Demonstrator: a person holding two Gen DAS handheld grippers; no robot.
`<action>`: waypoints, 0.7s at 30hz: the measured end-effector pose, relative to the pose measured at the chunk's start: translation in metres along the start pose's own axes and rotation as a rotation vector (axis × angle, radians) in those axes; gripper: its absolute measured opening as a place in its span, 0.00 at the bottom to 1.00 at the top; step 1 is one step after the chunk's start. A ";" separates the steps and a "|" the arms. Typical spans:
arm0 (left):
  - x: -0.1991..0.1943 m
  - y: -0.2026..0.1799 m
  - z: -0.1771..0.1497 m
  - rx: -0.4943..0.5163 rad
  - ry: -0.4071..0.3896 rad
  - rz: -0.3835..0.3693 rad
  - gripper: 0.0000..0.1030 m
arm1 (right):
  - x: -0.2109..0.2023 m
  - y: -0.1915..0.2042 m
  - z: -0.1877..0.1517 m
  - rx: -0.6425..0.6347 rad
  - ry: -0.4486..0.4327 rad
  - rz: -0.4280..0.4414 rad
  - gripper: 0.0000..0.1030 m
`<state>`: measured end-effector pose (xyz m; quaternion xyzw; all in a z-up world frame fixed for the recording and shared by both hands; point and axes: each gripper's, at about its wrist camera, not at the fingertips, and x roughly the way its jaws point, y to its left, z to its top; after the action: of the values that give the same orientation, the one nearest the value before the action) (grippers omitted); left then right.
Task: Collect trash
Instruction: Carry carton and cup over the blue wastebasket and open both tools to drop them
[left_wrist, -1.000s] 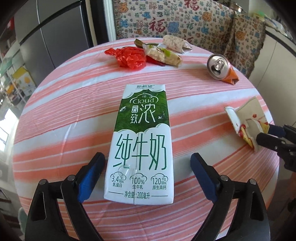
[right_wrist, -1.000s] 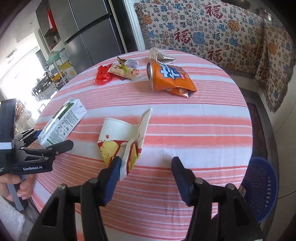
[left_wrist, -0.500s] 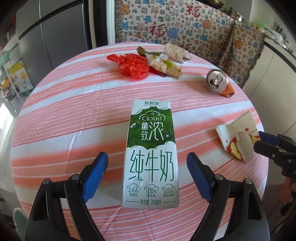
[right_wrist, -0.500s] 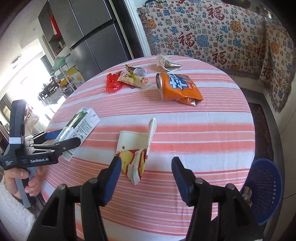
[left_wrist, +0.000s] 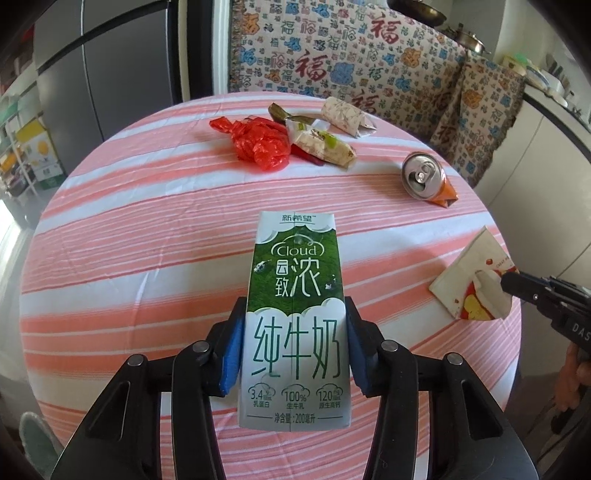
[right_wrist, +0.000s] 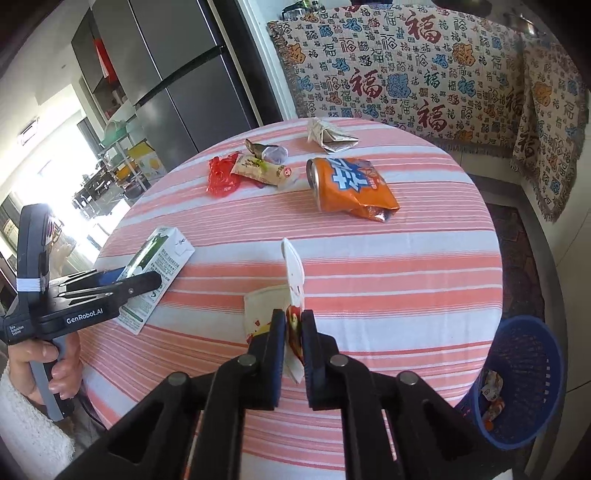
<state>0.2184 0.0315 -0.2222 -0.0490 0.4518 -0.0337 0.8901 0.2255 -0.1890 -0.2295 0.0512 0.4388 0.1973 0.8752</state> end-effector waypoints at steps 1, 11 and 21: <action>-0.001 -0.001 0.000 -0.002 -0.002 -0.003 0.47 | -0.002 -0.003 0.001 0.005 -0.005 -0.006 0.09; -0.010 -0.053 0.004 0.025 -0.005 -0.078 0.47 | -0.030 -0.041 0.000 0.086 -0.046 -0.044 0.09; -0.007 -0.152 0.023 0.126 0.013 -0.191 0.47 | -0.077 -0.105 0.002 0.202 -0.112 -0.085 0.09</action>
<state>0.2303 -0.1168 -0.1848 -0.0358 0.4477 -0.1471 0.8813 0.2173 -0.3147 -0.1981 0.1312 0.4087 0.1116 0.8963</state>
